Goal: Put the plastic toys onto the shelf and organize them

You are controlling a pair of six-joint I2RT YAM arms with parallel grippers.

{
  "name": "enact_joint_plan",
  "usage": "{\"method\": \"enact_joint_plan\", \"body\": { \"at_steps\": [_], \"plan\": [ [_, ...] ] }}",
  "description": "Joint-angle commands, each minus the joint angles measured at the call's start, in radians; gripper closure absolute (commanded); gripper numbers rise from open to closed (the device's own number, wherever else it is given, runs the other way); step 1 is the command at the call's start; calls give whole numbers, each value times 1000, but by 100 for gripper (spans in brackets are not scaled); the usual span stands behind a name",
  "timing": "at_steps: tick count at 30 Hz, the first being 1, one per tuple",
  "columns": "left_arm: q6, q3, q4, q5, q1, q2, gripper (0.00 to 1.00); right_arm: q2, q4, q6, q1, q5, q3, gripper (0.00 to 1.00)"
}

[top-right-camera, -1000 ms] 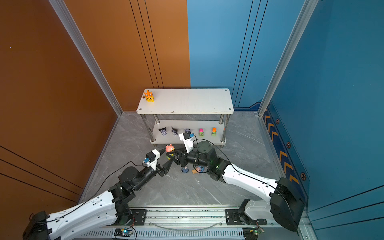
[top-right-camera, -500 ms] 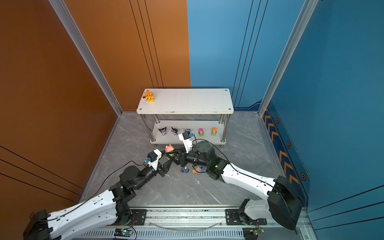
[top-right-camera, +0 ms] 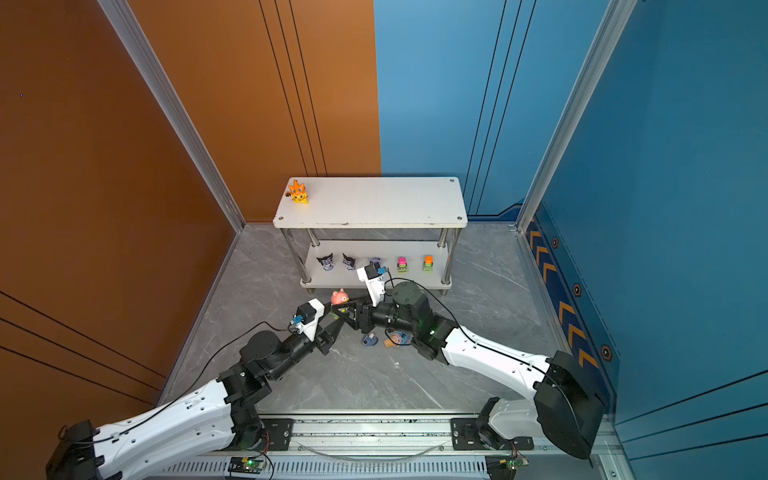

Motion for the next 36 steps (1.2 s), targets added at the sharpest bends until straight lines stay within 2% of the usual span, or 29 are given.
{"method": "enact_joint_plan", "body": {
  "at_steps": [1,5,12,28,36],
  "plan": [
    [16,50,11,14,-3,-14,65,-15,-43,-6,-1,-41,9,67],
    [18,56,0,20,-4,-9,65,-4,-82,-18,-6,-71,34,59],
    [21,61,-11,24,-4,-11,65,21,-129,-26,-16,-142,71,53],
    [27,68,-49,46,-3,-13,65,58,-311,-113,-37,-217,182,48],
    [24,59,-57,44,-5,-22,65,62,-330,-125,-56,-223,203,43]
  ]
}}
